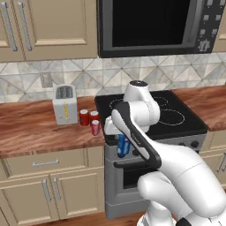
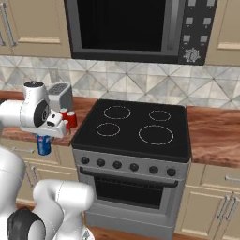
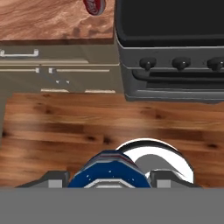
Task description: Four empty soda cans are scattered around the kitchen. Gather all the cans and cluster them next to the stove for recycling.
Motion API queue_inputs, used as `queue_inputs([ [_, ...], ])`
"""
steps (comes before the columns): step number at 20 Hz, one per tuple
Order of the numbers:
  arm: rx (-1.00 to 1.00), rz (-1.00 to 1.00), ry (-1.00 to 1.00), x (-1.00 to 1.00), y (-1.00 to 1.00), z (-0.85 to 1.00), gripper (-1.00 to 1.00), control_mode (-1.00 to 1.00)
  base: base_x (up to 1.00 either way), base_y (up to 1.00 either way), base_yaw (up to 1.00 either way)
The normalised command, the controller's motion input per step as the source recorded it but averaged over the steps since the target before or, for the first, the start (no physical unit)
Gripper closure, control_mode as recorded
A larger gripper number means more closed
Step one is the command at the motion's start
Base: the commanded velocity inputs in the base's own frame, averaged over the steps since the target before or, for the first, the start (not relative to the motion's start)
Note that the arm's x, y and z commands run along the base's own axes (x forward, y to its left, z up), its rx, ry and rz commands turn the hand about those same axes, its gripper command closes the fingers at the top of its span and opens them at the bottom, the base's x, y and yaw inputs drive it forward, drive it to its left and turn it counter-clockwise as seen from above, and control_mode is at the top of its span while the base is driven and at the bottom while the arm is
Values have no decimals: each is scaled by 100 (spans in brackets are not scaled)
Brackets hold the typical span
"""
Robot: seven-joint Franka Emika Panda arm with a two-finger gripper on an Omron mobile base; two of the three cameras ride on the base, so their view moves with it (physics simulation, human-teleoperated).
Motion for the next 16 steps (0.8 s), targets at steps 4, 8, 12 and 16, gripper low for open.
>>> queue_inputs([
  [4,0,0,0,0,0,0,100,100,44,30,0],
  [8,0,0,0,0,0,0,100,100,31,38,0],
  [12,0,0,0,0,0,0,100,100,8,49,-3],
  [16,0,0,0,0,0,0,100,100,24,38,-6],
])
